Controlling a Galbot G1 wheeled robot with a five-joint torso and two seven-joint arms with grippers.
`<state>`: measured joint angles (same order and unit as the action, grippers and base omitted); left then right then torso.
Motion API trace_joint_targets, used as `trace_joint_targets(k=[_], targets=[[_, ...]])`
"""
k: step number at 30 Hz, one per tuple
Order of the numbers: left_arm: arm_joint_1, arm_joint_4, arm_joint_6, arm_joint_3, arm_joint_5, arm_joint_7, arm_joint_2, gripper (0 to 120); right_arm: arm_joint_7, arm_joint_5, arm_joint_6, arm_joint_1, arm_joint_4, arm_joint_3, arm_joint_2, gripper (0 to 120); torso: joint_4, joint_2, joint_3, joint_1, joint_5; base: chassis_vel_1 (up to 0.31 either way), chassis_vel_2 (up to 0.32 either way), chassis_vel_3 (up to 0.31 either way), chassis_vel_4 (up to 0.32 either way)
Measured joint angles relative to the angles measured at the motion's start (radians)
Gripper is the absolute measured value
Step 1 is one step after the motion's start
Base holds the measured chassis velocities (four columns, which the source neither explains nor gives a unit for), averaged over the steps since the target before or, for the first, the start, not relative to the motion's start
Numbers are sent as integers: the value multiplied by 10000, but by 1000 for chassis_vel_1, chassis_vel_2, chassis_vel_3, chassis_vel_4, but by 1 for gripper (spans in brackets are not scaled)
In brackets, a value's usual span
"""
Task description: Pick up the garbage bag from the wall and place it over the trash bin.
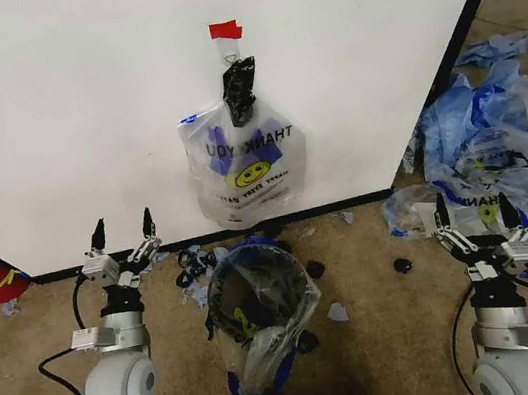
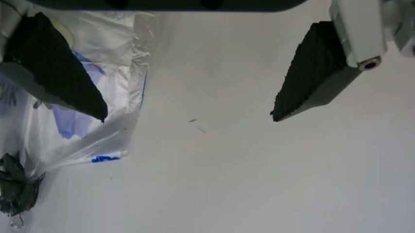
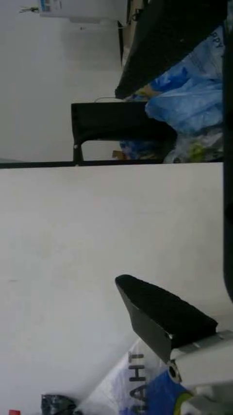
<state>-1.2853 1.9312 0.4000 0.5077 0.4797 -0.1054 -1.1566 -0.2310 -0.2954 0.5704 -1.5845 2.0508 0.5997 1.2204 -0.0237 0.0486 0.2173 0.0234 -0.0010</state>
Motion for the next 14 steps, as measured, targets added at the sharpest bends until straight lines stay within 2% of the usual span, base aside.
trace_joint_targets(k=[14], targets=[[10, 25, -28, -29, 0, -35, 7, 100, -13, -4, -13, -9, 27, 0, -11, 100, 1, 0, 0, 0, 0, 0, 0, 0, 0]])
